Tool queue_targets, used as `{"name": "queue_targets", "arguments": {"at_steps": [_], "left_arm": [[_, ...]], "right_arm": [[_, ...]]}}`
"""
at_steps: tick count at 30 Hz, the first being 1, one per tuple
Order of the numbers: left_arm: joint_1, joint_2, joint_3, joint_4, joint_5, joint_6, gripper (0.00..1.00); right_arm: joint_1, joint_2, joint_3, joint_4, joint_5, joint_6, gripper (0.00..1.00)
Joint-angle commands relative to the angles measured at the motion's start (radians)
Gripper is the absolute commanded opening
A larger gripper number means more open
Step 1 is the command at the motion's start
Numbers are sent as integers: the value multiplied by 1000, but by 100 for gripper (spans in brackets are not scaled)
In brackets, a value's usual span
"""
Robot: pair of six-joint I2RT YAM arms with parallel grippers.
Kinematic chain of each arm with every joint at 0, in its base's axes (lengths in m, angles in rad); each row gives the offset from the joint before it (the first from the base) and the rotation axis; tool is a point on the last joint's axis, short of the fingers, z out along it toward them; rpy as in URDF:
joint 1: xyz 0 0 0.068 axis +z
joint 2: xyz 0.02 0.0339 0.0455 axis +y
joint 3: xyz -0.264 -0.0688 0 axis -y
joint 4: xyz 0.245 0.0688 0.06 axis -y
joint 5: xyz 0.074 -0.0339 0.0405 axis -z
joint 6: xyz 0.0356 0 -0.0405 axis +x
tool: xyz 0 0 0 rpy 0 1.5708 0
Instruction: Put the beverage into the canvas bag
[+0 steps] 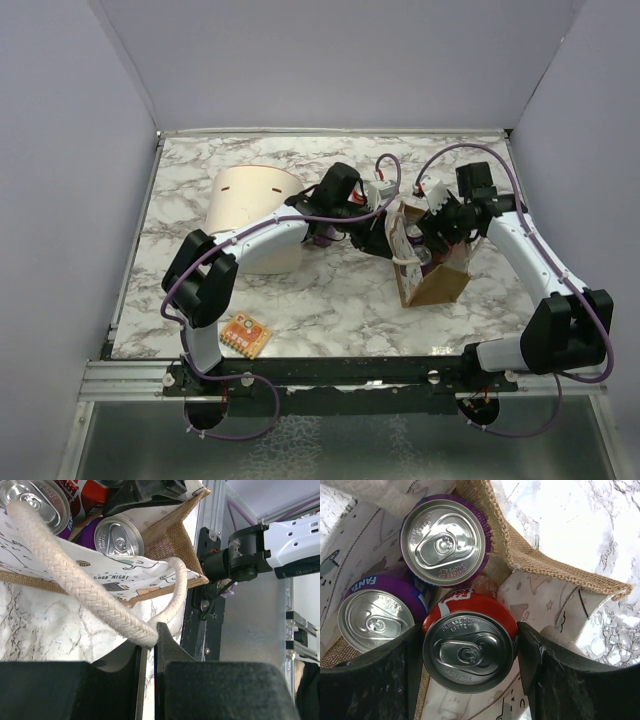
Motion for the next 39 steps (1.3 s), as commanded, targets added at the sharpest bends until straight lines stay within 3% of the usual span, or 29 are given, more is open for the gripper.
{"name": "queue_targets", "arguments": {"at_steps": [1,16,24,39], "left_arm": [[5,-38,-11,22,-6,-2,0],[5,-45,-21,37,0,-13,0],[5,-46,-21,41,0,-17,0],[5,-51,-22,43,1,-12,0]], "right_arm": [[3,-35,-20,97,-31,57,1],[-7,-37,-103,161,58,90,4],[-9,-4,-112,164,56,90,20],[-9,17,-45,116,88,68,41]]}}
